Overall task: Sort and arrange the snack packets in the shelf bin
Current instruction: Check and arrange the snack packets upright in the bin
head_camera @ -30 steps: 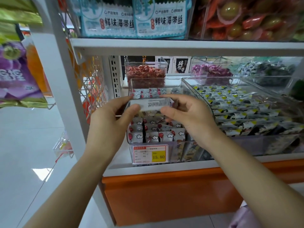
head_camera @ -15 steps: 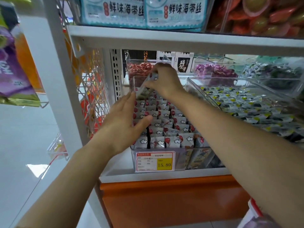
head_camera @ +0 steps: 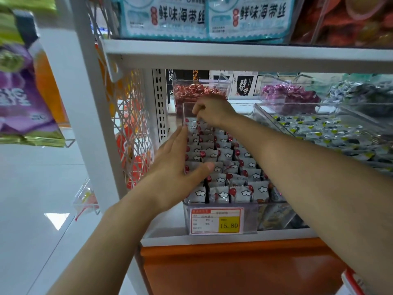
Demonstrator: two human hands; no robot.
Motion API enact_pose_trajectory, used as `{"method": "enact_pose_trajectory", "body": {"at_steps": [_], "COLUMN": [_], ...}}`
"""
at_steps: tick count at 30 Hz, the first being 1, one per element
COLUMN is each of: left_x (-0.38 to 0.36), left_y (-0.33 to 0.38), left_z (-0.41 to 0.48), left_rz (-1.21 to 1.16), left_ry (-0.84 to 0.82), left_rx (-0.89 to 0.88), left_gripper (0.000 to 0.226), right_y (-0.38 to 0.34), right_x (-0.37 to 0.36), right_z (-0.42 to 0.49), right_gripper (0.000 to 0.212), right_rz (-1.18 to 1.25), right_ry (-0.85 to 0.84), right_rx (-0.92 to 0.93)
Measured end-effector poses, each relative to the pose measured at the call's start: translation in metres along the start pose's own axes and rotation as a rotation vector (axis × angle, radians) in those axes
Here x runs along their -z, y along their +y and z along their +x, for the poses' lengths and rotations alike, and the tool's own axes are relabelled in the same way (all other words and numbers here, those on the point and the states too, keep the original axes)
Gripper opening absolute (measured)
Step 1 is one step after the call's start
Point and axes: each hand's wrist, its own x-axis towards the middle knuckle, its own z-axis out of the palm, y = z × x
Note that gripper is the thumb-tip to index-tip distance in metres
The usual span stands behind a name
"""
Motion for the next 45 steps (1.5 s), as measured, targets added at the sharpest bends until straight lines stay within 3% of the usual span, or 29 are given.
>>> {"method": "enact_pose_trajectory", "body": {"at_steps": [5,8,12,15,20,22,26,36,41,45], "left_x": [-0.002,-0.002,-0.002,-0.002,0.001,0.003,0.002,0.000,0.003,0.008], "left_y": [-0.002,-0.003,-0.003,0.001,0.008,0.012,0.022,0.035,0.034,0.035], "left_z": [0.002,0.003,0.002,0.001,-0.007,-0.012,-0.023,-0.031,-0.035,-0.033], "left_rz": [0.013,0.022,0.018,-0.020,0.010,0.052,0.045,-0.162,-0.487,-0.951], "left_ry": [0.009,0.013,0.017,0.035,0.233,0.346,0.448,0.407,0.400,0.301], "left_rx": [-0.019,-0.029,-0.028,-0.007,-0.020,-0.037,-0.029,0.001,0.099,0.204], "left_gripper": [0.099,0.094,0.096,0.097,0.070,0.060,0.048,0.026,0.026,0.029], "right_y": [-0.001,-0.001,0.001,0.000,0.002,0.004,0.003,-0.009,-0.008,-0.009], "right_x": [-0.023,-0.030,-0.016,0.005,0.039,0.048,0.052,0.049,0.049,0.047], "right_z": [0.013,0.014,0.012,-0.005,-0.056,-0.081,-0.135,-0.190,-0.195,-0.194], "right_gripper": [0.021,0.016,0.014,0.011,0.005,0.002,0.008,0.011,0.016,0.024], "right_rz": [-0.350,-0.394,-0.044,0.235,0.514,0.681,0.954,1.464,1.613,1.658], "right_ry": [-0.019,0.031,0.045,0.175,0.465,0.504,0.421,0.185,0.051,0.048], "right_rx": [0.054,0.037,-0.036,-0.062,-0.129,-0.204,-0.281,-0.351,-0.367,-0.395]}}
